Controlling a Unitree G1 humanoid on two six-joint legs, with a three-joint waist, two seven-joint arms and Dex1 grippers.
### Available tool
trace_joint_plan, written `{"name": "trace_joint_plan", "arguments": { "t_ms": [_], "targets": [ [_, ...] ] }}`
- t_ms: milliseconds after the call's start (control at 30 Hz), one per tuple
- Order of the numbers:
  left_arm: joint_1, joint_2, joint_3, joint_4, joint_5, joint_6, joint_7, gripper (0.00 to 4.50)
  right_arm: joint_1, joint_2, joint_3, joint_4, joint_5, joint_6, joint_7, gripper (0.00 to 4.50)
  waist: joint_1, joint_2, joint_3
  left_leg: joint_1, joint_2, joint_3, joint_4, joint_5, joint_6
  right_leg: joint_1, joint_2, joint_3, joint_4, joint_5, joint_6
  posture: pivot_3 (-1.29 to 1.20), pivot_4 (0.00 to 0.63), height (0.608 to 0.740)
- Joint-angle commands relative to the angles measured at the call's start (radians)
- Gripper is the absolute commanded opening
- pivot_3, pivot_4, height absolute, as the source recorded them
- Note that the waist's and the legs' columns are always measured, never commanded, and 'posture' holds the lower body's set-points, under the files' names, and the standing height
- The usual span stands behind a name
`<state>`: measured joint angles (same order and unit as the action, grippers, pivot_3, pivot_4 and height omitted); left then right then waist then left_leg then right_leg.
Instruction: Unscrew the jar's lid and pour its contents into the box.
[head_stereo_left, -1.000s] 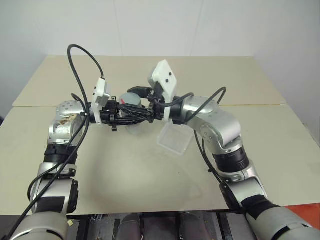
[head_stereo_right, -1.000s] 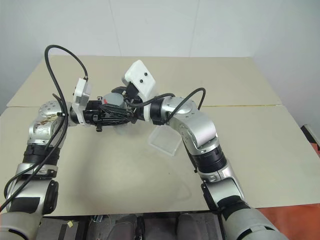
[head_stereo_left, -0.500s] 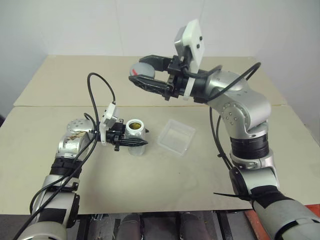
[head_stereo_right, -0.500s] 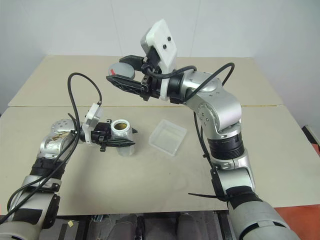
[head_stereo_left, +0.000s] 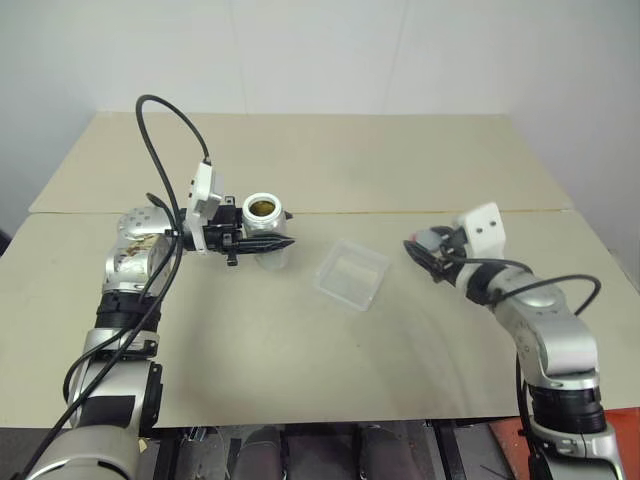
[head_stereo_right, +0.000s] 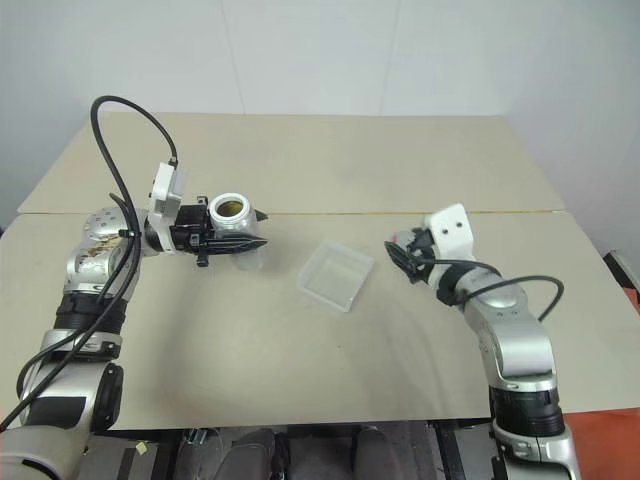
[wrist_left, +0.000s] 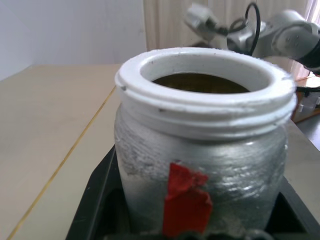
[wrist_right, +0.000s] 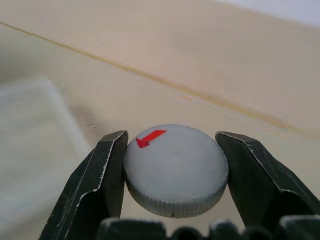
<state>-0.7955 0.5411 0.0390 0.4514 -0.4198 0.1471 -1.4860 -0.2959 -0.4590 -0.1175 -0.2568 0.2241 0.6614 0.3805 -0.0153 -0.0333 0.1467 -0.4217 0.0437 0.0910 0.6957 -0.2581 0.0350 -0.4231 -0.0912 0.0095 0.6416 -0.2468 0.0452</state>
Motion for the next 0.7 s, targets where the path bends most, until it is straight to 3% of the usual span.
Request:
{"name": "trace_joint_plan", "arguments": {
  "t_ms": [33,100,233,400,567,700],
  "targets": [
    [-0.041,-0.017,0.008,0.002,0.005,-0.033,0.035,1.94,0.023,0.018,0.008,0.075,-0.05,-0.042,-0.053,2.77,0.0,0.0,0.0,0.0,0.0,-0.001,0.0,0.0,0.0,0.0,0.0,0.001,0.0,0.0,0.0,0.0,0.15,0.74],
    [-0.05,-0.029,0.008,0.01,0.011,-0.045,0.049,1.94,0.045,0.023,0.021,0.113,-0.071,-0.071,-0.059,3.48,0.001,0.0,0.0,0.0,0.0,-0.001,0.0,0.0,0.0,0.0,0.0,0.0,0.0,0.0,0.0,0.0,0.15,0.74],
    [-0.071,-0.055,-0.001,0.029,0.045,-0.095,0.096,1.94,0.076,0.009,0.005,0.084,-0.064,-0.077,-0.047,4.45,0.002,0.0,0.0,-0.001,0.0,-0.003,0.0,0.0,0.001,0.0,0.0,0.001,-0.001,0.0,0.0,0.0,0.15,0.74],
    [-0.138,-0.11,-0.084,0.075,0.24,-0.35,0.256,1.94,0.083,-0.168,-0.052,-0.125,0.103,0.102,0.156,4.45,0.016,0.001,0.0,-0.001,-0.001,-0.003,0.0,-0.001,0.002,0.0,-0.001,0.001,-0.001,0.0,0.0,0.0,0.15,0.74],
    [-0.259,-0.155,-0.196,0.258,0.447,-0.741,0.374,1.94,-0.031,-0.313,-0.135,-0.2,0.312,0.231,0.321,4.45,0.026,0.0,0.0,-0.001,-0.002,-0.003,0.001,-0.002,0.003,0.001,-0.001,0.001,-0.002,0.0,0.001,0.0,0.15,0.74],
    [-0.37,-0.109,-0.351,0.412,0.817,-1.107,0.685,1.94,-0.098,-0.389,-0.134,-0.195,0.395,0.28,0.402,4.45,0.028,0.0,0.0,-0.001,-0.002,-0.002,0.0,-0.002,0.003,0.001,-0.001,0.0,-0.004,0.0,0.001,0.0,0.15,0.74]
  ]
}}
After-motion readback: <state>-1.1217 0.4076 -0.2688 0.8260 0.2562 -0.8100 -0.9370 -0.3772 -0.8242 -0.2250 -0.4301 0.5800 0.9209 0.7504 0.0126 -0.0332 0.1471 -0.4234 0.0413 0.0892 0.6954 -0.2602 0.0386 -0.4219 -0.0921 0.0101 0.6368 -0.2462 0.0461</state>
